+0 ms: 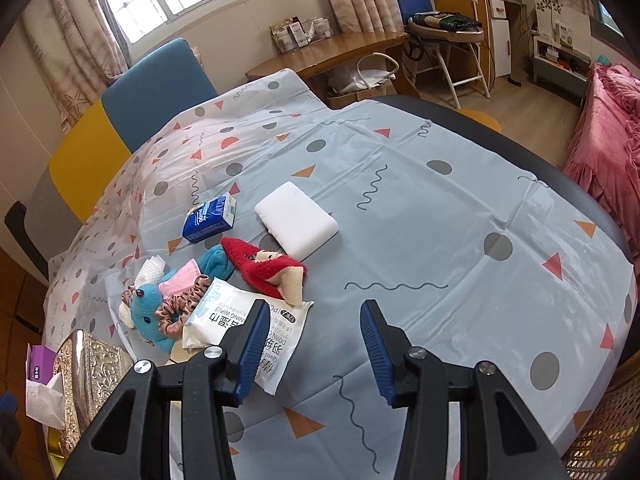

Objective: Organize soft objects
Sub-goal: 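Move the left gripper to the blue teddy bear and grasp it, then lift the blue teddy bear with the left gripper while the right grasps the brown scrunchie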

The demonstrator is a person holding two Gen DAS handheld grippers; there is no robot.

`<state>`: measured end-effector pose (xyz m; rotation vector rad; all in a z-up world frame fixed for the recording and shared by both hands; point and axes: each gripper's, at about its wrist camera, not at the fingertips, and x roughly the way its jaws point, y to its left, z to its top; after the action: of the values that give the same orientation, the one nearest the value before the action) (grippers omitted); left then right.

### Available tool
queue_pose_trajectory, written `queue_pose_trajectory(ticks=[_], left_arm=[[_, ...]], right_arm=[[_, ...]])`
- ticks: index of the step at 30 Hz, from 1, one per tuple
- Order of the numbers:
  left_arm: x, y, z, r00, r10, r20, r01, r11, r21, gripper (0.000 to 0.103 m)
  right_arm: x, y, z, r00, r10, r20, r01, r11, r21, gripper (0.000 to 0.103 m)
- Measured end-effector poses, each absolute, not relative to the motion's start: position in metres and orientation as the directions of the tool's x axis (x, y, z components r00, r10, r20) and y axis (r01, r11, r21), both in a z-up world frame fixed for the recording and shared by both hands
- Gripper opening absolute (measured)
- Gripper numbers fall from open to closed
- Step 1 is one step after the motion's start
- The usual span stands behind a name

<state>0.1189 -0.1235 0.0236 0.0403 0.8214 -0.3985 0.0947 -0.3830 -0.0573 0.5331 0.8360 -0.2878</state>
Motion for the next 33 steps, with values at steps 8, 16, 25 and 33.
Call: queue_pose_trajectory(ticks=[8,16,25,33], left_arm=[[0.201,-0.160,-0.005,0.545,-0.272,-0.793,0.260,0.954,-0.149,0.076],[0.263,-0.165,-0.058,0.440,-0.208,-0.874,0.123,0.978,-0.171,0.077],[0.283,-0.178,-0.095,0.365,-0.200,-0.909,0.118,0.979,-0.168,0.053],[0.261,-0.184,-0.089,0.401,-0.251,-0.881,0.234,0.958,-0.166,0.041]], right_arm=[[0.096,-0.386,-0.063,0.634,0.028,-0.773,0.439,0.810,0.389,0.047],[0.097,-0.385,-0.065,0.637,0.075,-0.767,0.422,0.799,0.428,0.047],[0.100,-0.381,-0.068,0.629,0.094,-0.772,0.407,0.805,0.431,0.047],[0.102,-0.379,-0.071,0.615,0.081,-0.785,0.409,0.818,0.405,0.047]])
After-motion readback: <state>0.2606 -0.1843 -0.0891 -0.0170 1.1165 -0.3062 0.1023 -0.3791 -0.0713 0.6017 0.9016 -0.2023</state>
